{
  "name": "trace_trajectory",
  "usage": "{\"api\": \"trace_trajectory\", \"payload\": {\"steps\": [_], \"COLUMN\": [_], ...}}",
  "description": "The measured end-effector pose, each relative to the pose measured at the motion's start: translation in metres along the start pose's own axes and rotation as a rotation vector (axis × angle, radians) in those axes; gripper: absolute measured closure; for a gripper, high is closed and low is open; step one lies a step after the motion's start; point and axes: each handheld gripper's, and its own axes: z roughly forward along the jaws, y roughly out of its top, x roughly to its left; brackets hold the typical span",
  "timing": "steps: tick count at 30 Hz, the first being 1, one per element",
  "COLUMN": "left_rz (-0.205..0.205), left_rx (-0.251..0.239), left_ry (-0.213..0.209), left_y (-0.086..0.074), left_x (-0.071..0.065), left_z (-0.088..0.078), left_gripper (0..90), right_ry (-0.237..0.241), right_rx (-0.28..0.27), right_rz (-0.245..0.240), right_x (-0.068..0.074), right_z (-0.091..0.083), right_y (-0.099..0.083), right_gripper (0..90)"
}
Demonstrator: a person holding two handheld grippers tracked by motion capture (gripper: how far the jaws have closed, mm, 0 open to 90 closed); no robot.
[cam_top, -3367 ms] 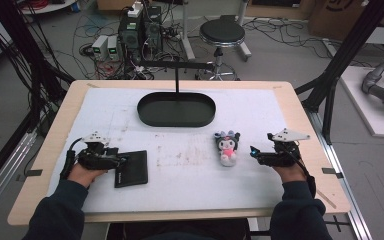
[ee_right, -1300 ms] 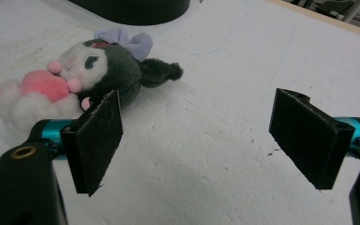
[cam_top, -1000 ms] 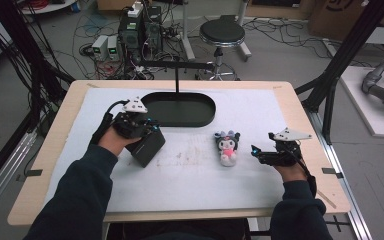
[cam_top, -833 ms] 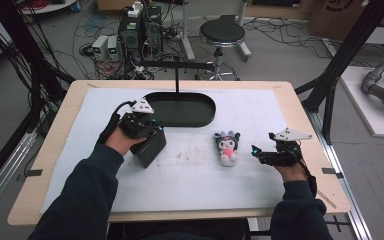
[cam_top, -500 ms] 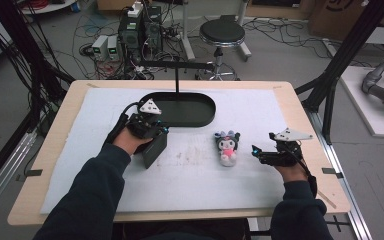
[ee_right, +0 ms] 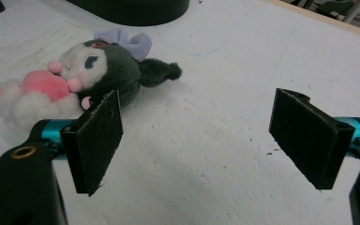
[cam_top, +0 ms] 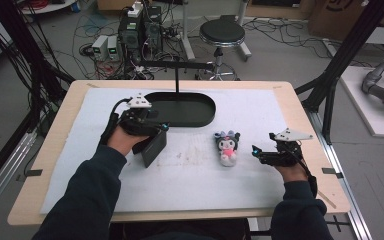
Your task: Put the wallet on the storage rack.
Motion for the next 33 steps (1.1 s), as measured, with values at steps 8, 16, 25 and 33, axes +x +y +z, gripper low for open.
{"api": "trace_trajectory", "payload": {"steps": [8,16,25,33], "left_rz": [-0.111,-0.109,-0.092,-0.101], "left_rx": [-0.099,-0.147,-0.037,-0.023], "left_ry": [0.039,0.029,0.063,0.025], "left_y": [-0.035,-0.064,-0.081,-0.093], "left_x": [0.008,-0.001,-0.005,-0.002], "left_z": [-0.03,-0.037,-0.023,-0.019], "left_gripper": [24.8,19.3,19.6,26.5], "right_ry": [-0.001,0.002,0.004,0.003], "right_rx": [0.001,0.006,0.012,0.012], "right_rz": [0.0,-0.005,-0.002,-0.002], "right_x": [0.001,0.003,0.001,0.001], "right_z": [0.0,0.003,0.003,0.002], "right_y": [0.0,0.002,0.001,0.0], "right_gripper": [18.0,18.0,18.0,18.0]}}
